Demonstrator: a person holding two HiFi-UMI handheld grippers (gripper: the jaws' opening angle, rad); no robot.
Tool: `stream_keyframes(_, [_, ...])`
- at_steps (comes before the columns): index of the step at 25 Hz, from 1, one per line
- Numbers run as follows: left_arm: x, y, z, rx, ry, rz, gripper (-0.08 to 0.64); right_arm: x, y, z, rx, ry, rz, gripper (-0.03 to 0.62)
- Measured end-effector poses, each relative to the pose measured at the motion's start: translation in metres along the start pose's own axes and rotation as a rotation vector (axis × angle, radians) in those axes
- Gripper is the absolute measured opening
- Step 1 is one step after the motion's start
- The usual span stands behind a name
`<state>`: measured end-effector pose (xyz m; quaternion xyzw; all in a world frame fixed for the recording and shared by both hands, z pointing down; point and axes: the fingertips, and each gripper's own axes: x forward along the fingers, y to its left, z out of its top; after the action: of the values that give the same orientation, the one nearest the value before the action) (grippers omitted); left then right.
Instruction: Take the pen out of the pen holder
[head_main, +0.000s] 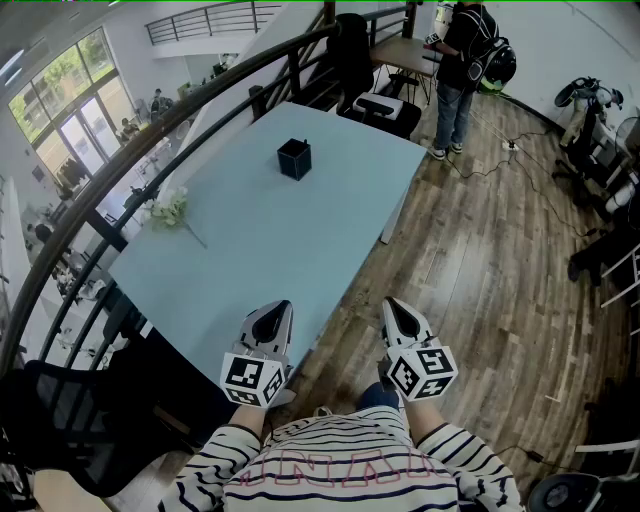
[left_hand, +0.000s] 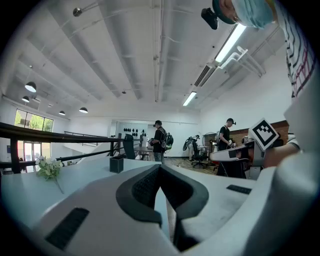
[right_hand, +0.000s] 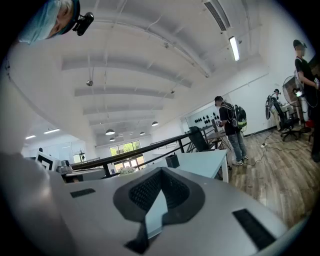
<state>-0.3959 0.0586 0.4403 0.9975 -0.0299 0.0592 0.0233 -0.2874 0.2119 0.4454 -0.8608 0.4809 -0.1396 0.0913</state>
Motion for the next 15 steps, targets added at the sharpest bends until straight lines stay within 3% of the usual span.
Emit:
stream_keyframes(6, [0.02, 0.003, -0.008, -0.011, 0.017, 0.033, 0.025, 0.014, -0.015, 0.004, 0.008, -0.013, 0.037, 0.026])
stream_keyframes(13, [0.074, -0.006, -0.009, -0.024, 0.042, 0.101, 0.026, 0.045, -0.064, 0.019, 0.011, 0.016, 0.109, 0.032])
stream_keyframes(14, [0.082, -0.008, -0.009, -0.029, 0.043, 0.115, 0.028, 0.05, -0.072, 0.022, 0.014, 0.021, 0.122, 0.046])
stream_keyframes(15, [0.09, -0.011, -0.008, -0.033, 0.043, 0.128, 0.029, 0.055, -0.08, 0.025, 0.018, 0.028, 0.137, 0.112])
